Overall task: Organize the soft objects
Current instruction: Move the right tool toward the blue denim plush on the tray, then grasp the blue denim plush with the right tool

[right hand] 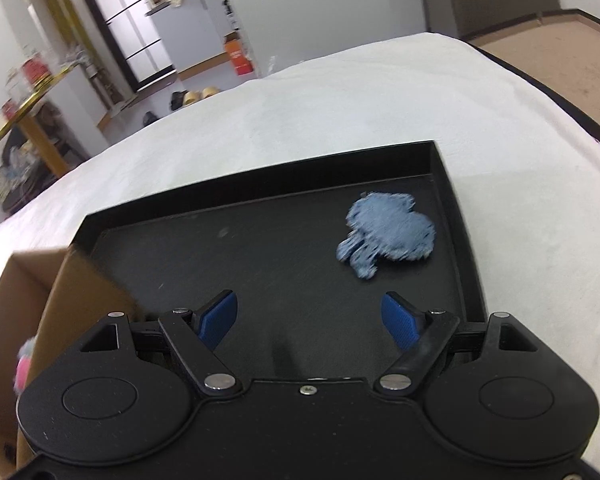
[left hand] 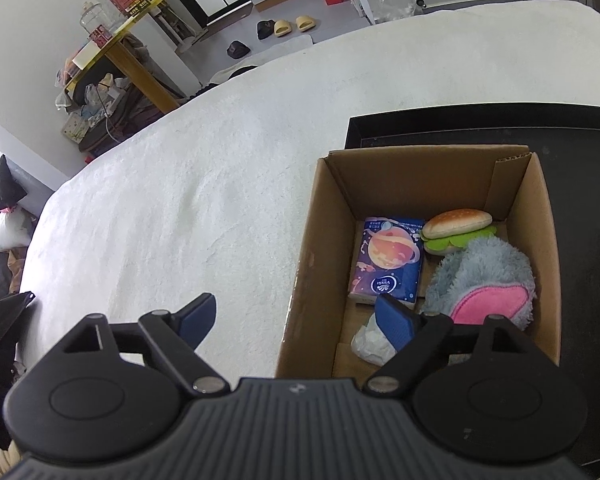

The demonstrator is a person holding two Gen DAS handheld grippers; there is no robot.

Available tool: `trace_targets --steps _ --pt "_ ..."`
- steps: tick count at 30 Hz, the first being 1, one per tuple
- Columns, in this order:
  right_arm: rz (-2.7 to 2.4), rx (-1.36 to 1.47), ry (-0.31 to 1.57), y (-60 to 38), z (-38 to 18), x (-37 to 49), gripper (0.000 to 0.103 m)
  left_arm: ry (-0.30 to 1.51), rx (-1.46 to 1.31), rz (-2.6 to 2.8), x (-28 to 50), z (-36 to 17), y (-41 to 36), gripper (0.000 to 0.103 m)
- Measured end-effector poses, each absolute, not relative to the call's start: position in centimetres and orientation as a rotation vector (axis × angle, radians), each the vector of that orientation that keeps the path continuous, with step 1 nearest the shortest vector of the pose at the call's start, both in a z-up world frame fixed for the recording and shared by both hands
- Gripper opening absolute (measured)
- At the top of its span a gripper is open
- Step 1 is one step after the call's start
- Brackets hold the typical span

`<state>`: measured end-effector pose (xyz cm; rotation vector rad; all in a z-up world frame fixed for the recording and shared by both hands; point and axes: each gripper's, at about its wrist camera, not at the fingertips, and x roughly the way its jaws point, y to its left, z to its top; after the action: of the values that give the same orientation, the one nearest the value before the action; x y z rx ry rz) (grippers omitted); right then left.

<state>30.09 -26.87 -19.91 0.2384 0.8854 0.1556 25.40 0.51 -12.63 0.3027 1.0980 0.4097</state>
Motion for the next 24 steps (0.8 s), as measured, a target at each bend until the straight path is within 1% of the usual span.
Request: trace_targets --steps 16,18,19,20,21,23,24 --pt "-0.03 0.197 0.889 -26.9 -22.1 34.0 0.079 1.118 0.309 0.423 25.3 -12.9 0.7 0.086" --pt "-0.036 0.165 0.887 -26.6 -22.2 34.2 0.066 1.119 0.306 0.428 25.2 -12.9 0.9 0.086" --pt "-0.039 0.14 0.884 -26.5 -22.1 34.2 0.046 1.119 0.304 0.429 25.1 -12.9 1.0 0.086" --pt "-0.039 0.113 0.886 -26.4 -22.1 34.3 0.041 1.12 0.302 0.43 25.0 -12.8 1.1 0.086" --pt "-0.031 0.101 0.887 -26.4 -22.0 34.2 0.039 1.121 0.298 0.43 25.0 -12.8 1.2 0.086" --pt "-0.006 0.093 0.898 -26.3 -21.8 34.0 0.029 1.121 0.289 0.429 24.8 -12.7 1.3 0.086" --pt "0.002 0.086 0.903 -26.2 -21.6 33.8 0.028 1.121 0.285 0.428 24.7 -12.7 1.4 0.086"
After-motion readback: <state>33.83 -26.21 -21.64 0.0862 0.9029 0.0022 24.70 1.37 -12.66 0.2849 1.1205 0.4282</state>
